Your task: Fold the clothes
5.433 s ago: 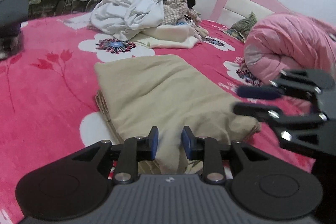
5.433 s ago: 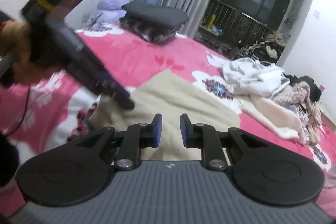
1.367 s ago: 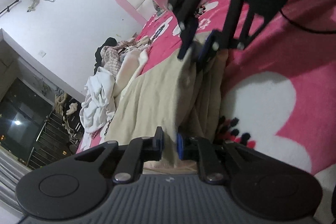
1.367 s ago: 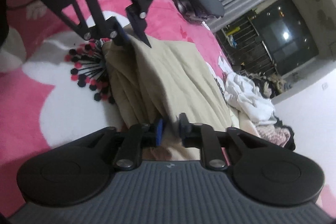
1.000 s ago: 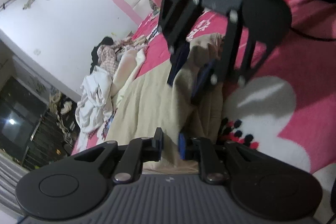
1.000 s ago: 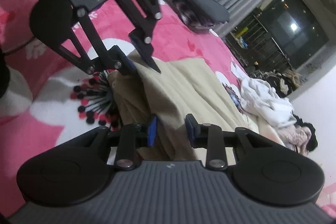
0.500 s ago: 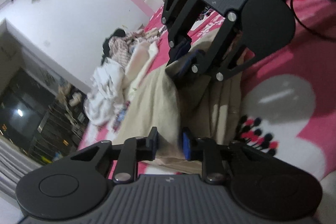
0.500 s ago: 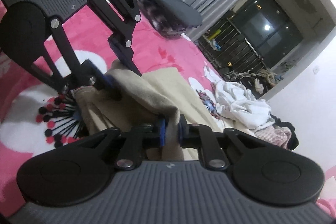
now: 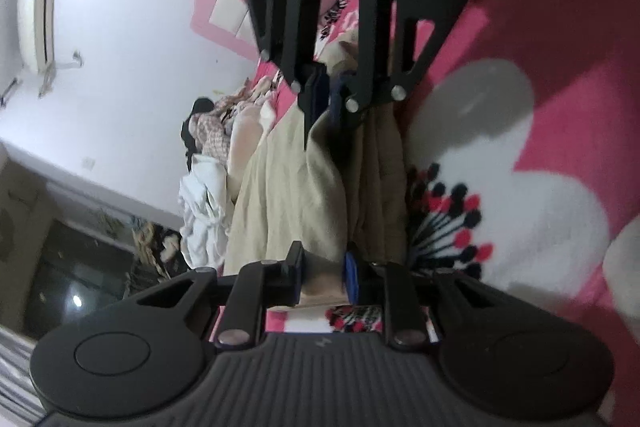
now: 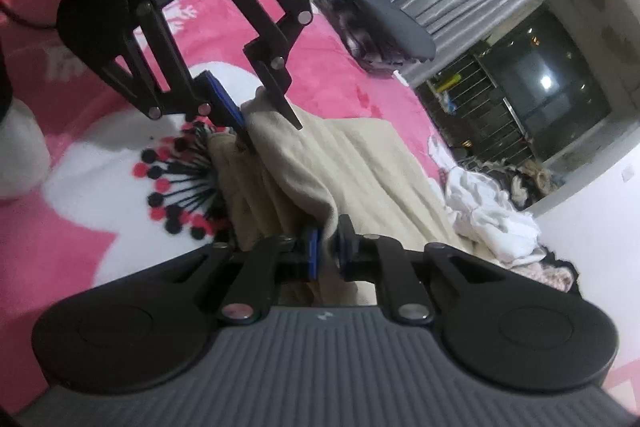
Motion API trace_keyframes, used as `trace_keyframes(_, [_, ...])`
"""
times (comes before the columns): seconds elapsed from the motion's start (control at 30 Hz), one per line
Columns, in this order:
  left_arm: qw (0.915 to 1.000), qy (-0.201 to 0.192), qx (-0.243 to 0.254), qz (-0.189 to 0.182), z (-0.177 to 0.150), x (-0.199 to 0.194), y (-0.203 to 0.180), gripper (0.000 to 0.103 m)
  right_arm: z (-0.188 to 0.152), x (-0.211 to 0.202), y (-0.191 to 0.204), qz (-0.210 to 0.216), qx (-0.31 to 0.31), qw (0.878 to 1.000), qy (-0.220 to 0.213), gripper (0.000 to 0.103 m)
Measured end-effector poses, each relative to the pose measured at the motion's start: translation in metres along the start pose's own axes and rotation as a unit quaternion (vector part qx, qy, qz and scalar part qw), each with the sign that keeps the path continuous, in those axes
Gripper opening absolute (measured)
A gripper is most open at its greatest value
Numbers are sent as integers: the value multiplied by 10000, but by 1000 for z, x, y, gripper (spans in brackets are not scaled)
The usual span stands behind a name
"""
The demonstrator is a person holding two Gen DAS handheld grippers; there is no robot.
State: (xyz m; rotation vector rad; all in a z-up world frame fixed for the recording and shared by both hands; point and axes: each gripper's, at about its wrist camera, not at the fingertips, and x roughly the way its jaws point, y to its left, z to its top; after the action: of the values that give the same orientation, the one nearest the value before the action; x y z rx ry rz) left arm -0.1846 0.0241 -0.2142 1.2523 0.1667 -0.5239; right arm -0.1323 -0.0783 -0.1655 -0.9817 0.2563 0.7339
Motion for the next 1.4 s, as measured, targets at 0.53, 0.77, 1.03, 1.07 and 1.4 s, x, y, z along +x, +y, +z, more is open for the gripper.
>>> trace_keyframes(0.53, [9991, -194, 381, -79, -7, 4, -3, 22, 7, -25, -61, 1158, 830, 9898, -16, 12])
trace_keyframes(0.77, [9990, -211, 351, -180, -8, 3, -5, 25, -23, 6, -10, 672, -918, 9929, 342, 9])
trace_keyframes(1.03, [9933, 810, -200, -798, -36, -21, 25, 29, -22, 6, 3, 375, -1283, 9903, 372, 9])
trace_keyframes(1.07, [9915, 1025, -294, -749, -43, -25, 28, 29, -21, 6, 4, 339, -1251, 9908, 385, 9])
trace_keyframes(1.4, [9190, 669, -3866, -386, -3, -25, 108, 35, -15, 7, 5, 89, -579, 9965, 590, 9])
